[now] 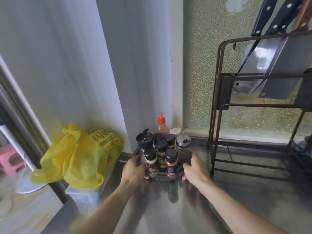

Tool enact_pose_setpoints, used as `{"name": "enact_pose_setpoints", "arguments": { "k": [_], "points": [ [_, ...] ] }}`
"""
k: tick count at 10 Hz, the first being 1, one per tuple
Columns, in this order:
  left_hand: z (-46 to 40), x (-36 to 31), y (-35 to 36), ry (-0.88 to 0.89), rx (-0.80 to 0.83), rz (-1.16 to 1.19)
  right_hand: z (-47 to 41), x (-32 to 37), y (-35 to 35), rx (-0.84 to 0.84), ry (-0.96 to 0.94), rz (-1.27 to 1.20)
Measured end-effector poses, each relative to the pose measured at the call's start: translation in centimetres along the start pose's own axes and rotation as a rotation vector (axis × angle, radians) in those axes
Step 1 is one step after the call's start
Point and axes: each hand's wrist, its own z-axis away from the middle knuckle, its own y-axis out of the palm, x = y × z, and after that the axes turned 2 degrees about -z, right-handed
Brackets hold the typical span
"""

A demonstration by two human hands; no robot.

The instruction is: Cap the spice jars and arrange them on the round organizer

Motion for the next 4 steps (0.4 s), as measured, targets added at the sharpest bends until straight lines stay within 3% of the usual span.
{"name": "enact_pose_setpoints", "arguments": {
  "k": [3,4],
  "points": [
    [0.6,0.7,-0.6,-0.093,0.034,0.132,2.5,0.0,-1.5,0.041,0.051,-0.071],
    [3.2,-1.0,-1.6,0.038,-0.092,-0.077,4.8,-0.1,-3.8,0.027,0.007,0.029]
  ]
}}
